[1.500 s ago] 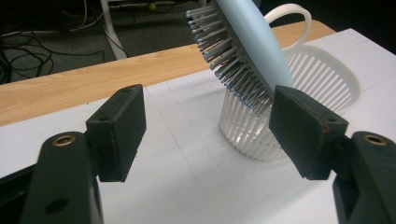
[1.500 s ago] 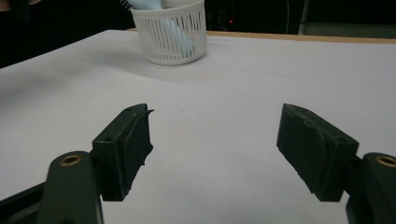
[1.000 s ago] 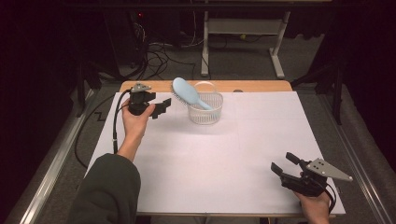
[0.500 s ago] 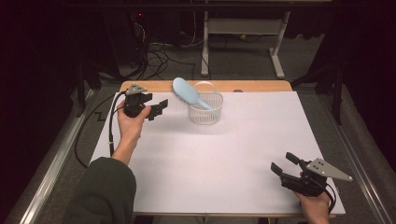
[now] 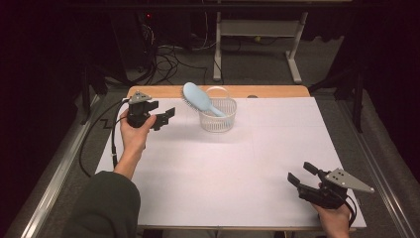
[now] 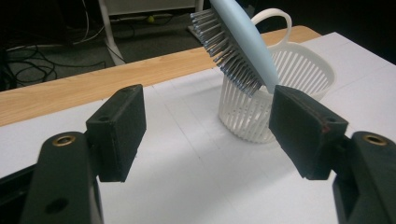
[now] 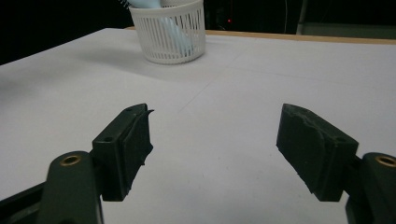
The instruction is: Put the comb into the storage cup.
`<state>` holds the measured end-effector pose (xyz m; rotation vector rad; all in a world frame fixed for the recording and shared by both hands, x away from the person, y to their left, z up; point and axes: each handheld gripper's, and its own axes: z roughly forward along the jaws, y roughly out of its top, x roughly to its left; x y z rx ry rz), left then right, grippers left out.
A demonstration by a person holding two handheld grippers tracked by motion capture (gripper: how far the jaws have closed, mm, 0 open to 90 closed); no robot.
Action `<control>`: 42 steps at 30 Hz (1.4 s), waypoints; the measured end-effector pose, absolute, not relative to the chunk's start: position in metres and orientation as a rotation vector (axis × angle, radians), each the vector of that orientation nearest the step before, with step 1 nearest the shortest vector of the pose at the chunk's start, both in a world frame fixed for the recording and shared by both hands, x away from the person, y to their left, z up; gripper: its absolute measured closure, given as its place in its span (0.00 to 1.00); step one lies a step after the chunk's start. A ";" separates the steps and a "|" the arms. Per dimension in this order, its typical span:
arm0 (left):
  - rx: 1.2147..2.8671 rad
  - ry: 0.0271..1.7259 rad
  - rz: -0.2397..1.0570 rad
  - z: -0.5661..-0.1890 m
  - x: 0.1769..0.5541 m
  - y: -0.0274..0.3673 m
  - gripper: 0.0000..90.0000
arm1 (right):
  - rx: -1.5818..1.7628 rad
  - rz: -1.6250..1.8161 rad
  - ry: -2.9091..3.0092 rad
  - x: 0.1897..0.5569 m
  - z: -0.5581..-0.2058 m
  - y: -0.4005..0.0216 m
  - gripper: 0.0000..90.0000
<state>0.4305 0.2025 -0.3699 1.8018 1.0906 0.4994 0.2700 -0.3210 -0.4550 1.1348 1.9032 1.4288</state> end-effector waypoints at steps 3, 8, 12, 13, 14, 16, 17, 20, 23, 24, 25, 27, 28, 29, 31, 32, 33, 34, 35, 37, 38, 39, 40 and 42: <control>1.801 1.095 0.499 -0.371 0.428 0.206 0.32 | 1.137 1.428 1.905 0.270 -0.455 -0.321 0.29; 1.794 1.100 0.496 -0.373 0.425 0.211 0.32 | 1.139 1.424 1.901 0.270 -0.455 -0.321 0.29; 1.791 1.101 0.497 -0.374 0.423 0.214 0.32 | 1.140 1.424 1.901 0.270 -0.455 -0.321 0.29; 1.792 1.100 0.497 -0.374 0.422 0.215 0.32 | 1.140 1.424 1.902 0.270 -0.455 -0.321 0.29; 1.791 1.099 0.496 -0.375 0.421 0.215 0.32 | 1.139 1.424 1.903 0.270 -0.455 -0.321 0.29; 1.793 1.097 0.496 -0.375 0.420 0.216 0.32 | 1.138 1.422 1.905 0.270 -0.455 -0.321 0.29; 1.791 1.097 0.497 -0.375 0.419 0.217 0.32 | 1.138 1.422 1.905 0.270 -0.455 -0.321 0.29; 1.786 1.097 0.497 -0.375 0.417 0.218 0.32 | 1.141 1.422 1.901 0.270 -0.455 -0.321 0.29; 1.787 1.096 0.498 -0.374 0.416 0.220 0.32 | 1.141 1.420 1.901 0.270 -0.455 -0.321 0.29; 1.786 1.094 0.497 -0.374 0.415 0.220 0.32 | 1.141 1.420 1.903 0.271 -0.455 -0.321 0.29; 1.786 1.094 0.496 -0.374 0.415 0.220 0.32 | 1.143 1.419 1.903 0.271 -0.455 -0.321 0.29; 1.786 1.090 0.495 -0.374 0.414 0.221 0.32 | 1.141 1.419 1.904 0.271 -0.455 -0.321 0.29; 1.785 1.088 0.495 -0.374 0.413 0.221 0.32 | 1.141 1.418 1.904 0.271 -0.455 -0.321 0.29; 1.785 1.085 0.497 -0.374 0.412 0.222 0.32 | 1.142 1.418 1.904 0.271 -0.455 -0.321 0.29; 1.782 1.084 0.498 -0.374 0.410 0.223 0.32 | 1.143 1.418 1.903 0.271 -0.455 -0.321 0.29; 1.782 1.084 0.498 -0.374 0.409 0.223 0.32 | 1.143 1.418 1.903 0.270 -0.455 -0.321 0.29; 1.781 1.083 0.498 -0.374 0.408 0.224 0.32 | 1.142 1.417 1.904 0.270 -0.455 -0.321 0.29; 1.782 1.082 0.499 -0.374 0.407 0.225 0.32 | 1.143 1.418 1.900 0.270 -0.455 -0.321 0.29; 1.780 1.084 0.499 -0.375 0.407 0.225 0.32 | 1.144 1.419 1.900 0.270 -0.455 -0.321 0.29; 1.778 1.084 0.500 -0.375 0.405 0.227 0.32 | 1.143 1.419 1.900 0.270 -0.455 -0.321 0.29; 1.778 1.083 0.500 -0.375 0.404 0.227 0.32 | 1.143 1.419 1.900 0.270 -0.455 -0.321 0.29; 1.778 1.083 0.501 -0.376 0.403 0.228 0.32 | 1.143 1.419 1.900 0.270 -0.455 -0.321 0.29; 1.777 1.083 0.502 -0.376 0.403 0.229 0.32 | 1.143 1.418 1.900 0.270 -0.455 -0.321 0.29; 1.775 1.084 0.502 -0.376 0.401 0.230 0.32 | 1.144 1.418 1.900 0.270 -0.455 -0.321 0.29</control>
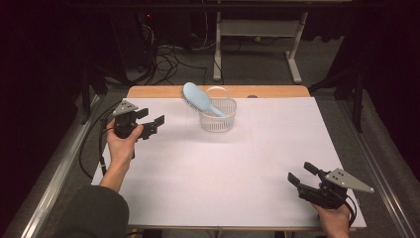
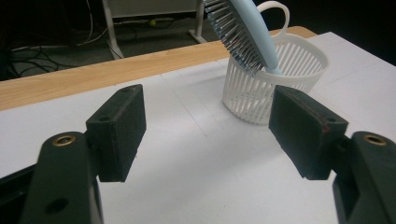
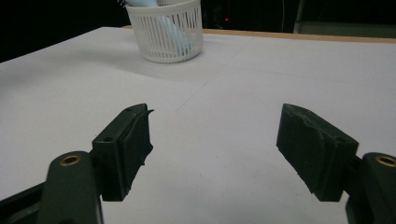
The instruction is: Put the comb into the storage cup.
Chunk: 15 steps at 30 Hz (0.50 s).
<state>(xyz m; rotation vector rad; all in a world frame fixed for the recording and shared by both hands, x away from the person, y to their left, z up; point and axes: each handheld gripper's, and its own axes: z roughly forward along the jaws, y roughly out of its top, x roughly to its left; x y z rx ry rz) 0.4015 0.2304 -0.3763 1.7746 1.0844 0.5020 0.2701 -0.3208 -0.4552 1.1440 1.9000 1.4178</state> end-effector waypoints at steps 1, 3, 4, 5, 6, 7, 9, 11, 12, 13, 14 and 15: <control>1.776 1.084 0.503 -0.376 0.401 0.231 0.32 | 1.144 1.417 1.900 0.270 -0.455 -0.321 0.29; 1.777 1.085 0.505 -0.376 0.400 0.233 0.32 | 1.142 1.417 1.901 0.270 -0.455 -0.321 0.29; 1.779 1.084 0.506 -0.376 0.399 0.233 0.32 | 1.142 1.417 1.903 0.270 -0.455 -0.321 0.29; 1.780 1.082 0.509 -0.376 0.398 0.234 0.32 | 1.142 1.416 1.904 0.270 -0.455 -0.321 0.29; 1.782 1.080 0.516 -0.375 0.397 0.234 0.32 | 1.143 1.417 1.904 0.270 -0.455 -0.321 0.29; 1.781 1.077 0.516 -0.375 0.396 0.235 0.32 | 1.143 1.417 1.903 0.270 -0.455 -0.321 0.29; 1.779 1.074 0.516 -0.374 0.395 0.235 0.32 | 1.142 1.416 1.904 0.270 -0.455 -0.321 0.29; 1.777 1.070 0.517 -0.374 0.394 0.236 0.32 | 1.143 1.416 1.903 0.270 -0.455 -0.321 0.29; 1.779 1.070 0.517 -0.374 0.393 0.236 0.32 | 1.142 1.416 1.903 0.270 -0.455 -0.321 0.29; 1.779 1.069 0.517 -0.374 0.392 0.236 0.32 | 1.143 1.415 1.902 0.270 -0.455 -0.321 0.29; 1.779 1.067 0.517 -0.374 0.392 0.236 0.32 | 1.144 1.415 1.899 0.270 -0.455 -0.321 0.29; 1.779 1.066 0.516 -0.375 0.391 0.237 0.32 | 1.144 1.415 1.899 0.270 -0.455 -0.321 0.29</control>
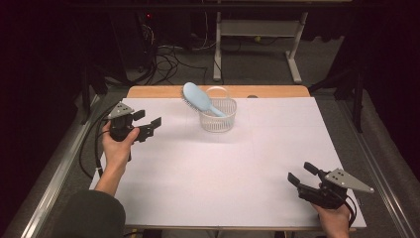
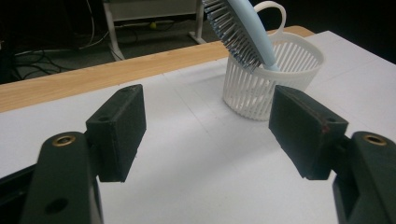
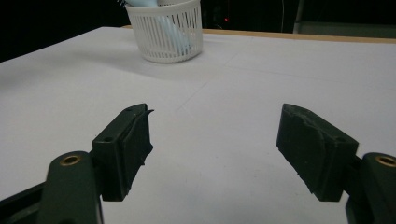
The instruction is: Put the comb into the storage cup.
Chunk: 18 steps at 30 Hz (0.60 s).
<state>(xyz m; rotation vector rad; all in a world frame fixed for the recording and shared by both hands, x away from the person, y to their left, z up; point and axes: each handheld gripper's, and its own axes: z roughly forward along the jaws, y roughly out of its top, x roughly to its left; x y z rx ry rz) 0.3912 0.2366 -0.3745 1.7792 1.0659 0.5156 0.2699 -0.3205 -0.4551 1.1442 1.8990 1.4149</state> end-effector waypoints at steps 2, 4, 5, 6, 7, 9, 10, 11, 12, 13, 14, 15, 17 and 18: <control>1.778 1.066 0.516 -0.375 0.390 0.237 0.32 | 1.143 1.414 1.904 0.270 -0.455 -0.320 0.29; 1.780 1.062 0.515 -0.376 0.389 0.238 0.32 | 1.146 1.412 1.905 0.270 -0.455 -0.320 0.29; 1.776 1.059 0.517 -0.376 0.388 0.239 0.32 | 1.147 1.412 1.904 0.270 -0.455 -0.320 0.29; 1.777 1.058 0.521 -0.376 0.387 0.239 0.32 | 1.146 1.413 1.903 0.270 -0.455 -0.321 0.29; 1.780 1.056 0.525 -0.376 0.386 0.239 0.32 | 1.146 1.413 1.903 0.270 -0.455 -0.321 0.29; 1.787 1.053 0.525 -0.377 0.385 0.239 0.32 | 1.151 1.413 1.901 0.270 -0.455 -0.321 0.29; 1.789 1.052 0.525 -0.378 0.384 0.240 0.32 | 1.149 1.413 1.901 0.270 -0.455 -0.321 0.29; 1.790 1.052 0.524 -0.378 0.384 0.240 0.32 | 1.147 1.414 1.902 0.270 -0.455 -0.321 0.29; 1.789 1.052 0.523 -0.379 0.383 0.240 0.32 | 1.147 1.415 1.903 0.271 -0.455 -0.321 0.29; 1.788 1.051 0.522 -0.379 0.382 0.240 0.32 | 1.148 1.416 1.903 0.271 -0.455 -0.321 0.29; 1.789 1.050 0.521 -0.379 0.382 0.240 0.32 | 1.149 1.416 1.902 0.271 -0.455 -0.321 0.29; 1.788 1.049 0.521 -0.379 0.381 0.240 0.32 | 1.149 1.417 1.903 0.271 -0.455 -0.321 0.29; 1.791 1.047 0.522 -0.380 0.381 0.239 0.32 | 1.150 1.418 1.899 0.270 -0.456 -0.321 0.29; 1.793 1.046 0.523 -0.380 0.380 0.239 0.32 | 1.149 1.418 1.899 0.271 -0.456 -0.321 0.29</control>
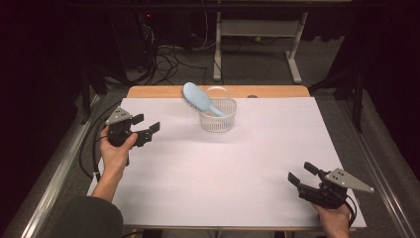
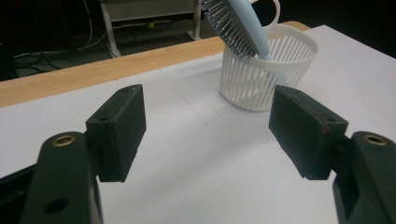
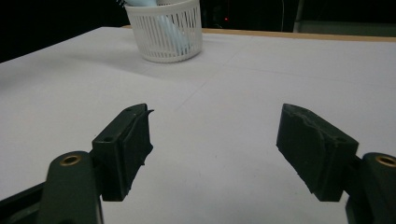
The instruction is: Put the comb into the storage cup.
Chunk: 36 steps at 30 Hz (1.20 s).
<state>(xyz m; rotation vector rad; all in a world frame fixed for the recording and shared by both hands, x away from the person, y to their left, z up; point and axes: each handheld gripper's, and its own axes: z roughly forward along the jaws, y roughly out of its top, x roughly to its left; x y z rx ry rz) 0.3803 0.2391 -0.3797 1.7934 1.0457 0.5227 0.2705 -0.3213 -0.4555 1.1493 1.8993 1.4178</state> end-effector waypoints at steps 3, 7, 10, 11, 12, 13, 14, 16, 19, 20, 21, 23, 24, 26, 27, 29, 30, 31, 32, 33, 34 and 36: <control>1.795 1.042 0.521 -0.379 0.380 0.238 0.32 | 1.150 1.420 1.900 0.271 -0.456 -0.321 0.29; 1.794 1.035 0.522 -0.379 0.378 0.238 0.32 | 1.147 1.419 1.900 0.271 -0.456 -0.321 0.29; 1.791 1.031 0.520 -0.379 0.376 0.238 0.32 | 1.147 1.419 1.900 0.271 -0.456 -0.321 0.29; 1.790 1.031 0.519 -0.379 0.376 0.238 0.32 | 1.148 1.419 1.900 0.271 -0.456 -0.321 0.29; 1.790 1.032 0.519 -0.380 0.375 0.238 0.32 | 1.146 1.418 1.901 0.271 -0.456 -0.321 0.29; 1.790 1.033 0.520 -0.380 0.375 0.238 0.32 | 1.145 1.418 1.901 0.270 -0.455 -0.321 0.29; 1.788 1.034 0.520 -0.380 0.374 0.239 0.32 | 1.144 1.418 1.900 0.270 -0.455 -0.321 0.29; 1.785 1.034 0.519 -0.381 0.373 0.240 0.32 | 1.144 1.419 1.902 0.271 -0.455 -0.321 0.29; 1.784 1.035 0.520 -0.382 0.371 0.242 0.32 | 1.145 1.420 1.904 0.271 -0.455 -0.321 0.29; 1.783 1.037 0.520 -0.382 0.370 0.242 0.32 | 1.146 1.419 1.904 0.271 -0.455 -0.321 0.29; 1.782 1.038 0.520 -0.383 0.369 0.243 0.32 | 1.145 1.419 1.905 0.271 -0.455 -0.321 0.29; 1.781 1.038 0.521 -0.383 0.368 0.244 0.32 | 1.142 1.419 1.905 0.271 -0.455 -0.321 0.29; 1.779 1.039 0.522 -0.384 0.368 0.245 0.32 | 1.140 1.418 1.906 0.270 -0.455 -0.321 0.29; 1.776 1.039 0.522 -0.384 0.367 0.246 0.32 | 1.141 1.417 1.903 0.270 -0.455 -0.321 0.29; 1.778 1.038 0.522 -0.384 0.366 0.246 0.32 | 1.142 1.417 1.905 0.270 -0.455 -0.321 0.29; 1.776 1.035 0.524 -0.384 0.364 0.247 0.32 | 1.141 1.418 1.905 0.271 -0.455 -0.321 0.29; 1.774 1.035 0.523 -0.384 0.364 0.248 0.32 | 1.141 1.417 1.906 0.271 -0.455 -0.321 0.29; 1.774 1.034 0.525 -0.384 0.363 0.248 0.32 | 1.142 1.418 1.905 0.271 -0.455 -0.321 0.29; 1.775 1.034 0.525 -0.384 0.363 0.248 0.32 | 1.142 1.417 1.905 0.270 -0.455 -0.321 0.29; 1.773 1.034 0.525 -0.384 0.362 0.248 0.32 | 1.142 1.417 1.905 0.270 -0.455 -0.321 0.29; 1.772 1.034 0.525 -0.384 0.361 0.249 0.32 | 1.142 1.417 1.905 0.270 -0.455 -0.321 0.29; 1.769 1.033 0.524 -0.384 0.360 0.249 0.32 | 1.143 1.417 1.905 0.270 -0.455 -0.321 0.29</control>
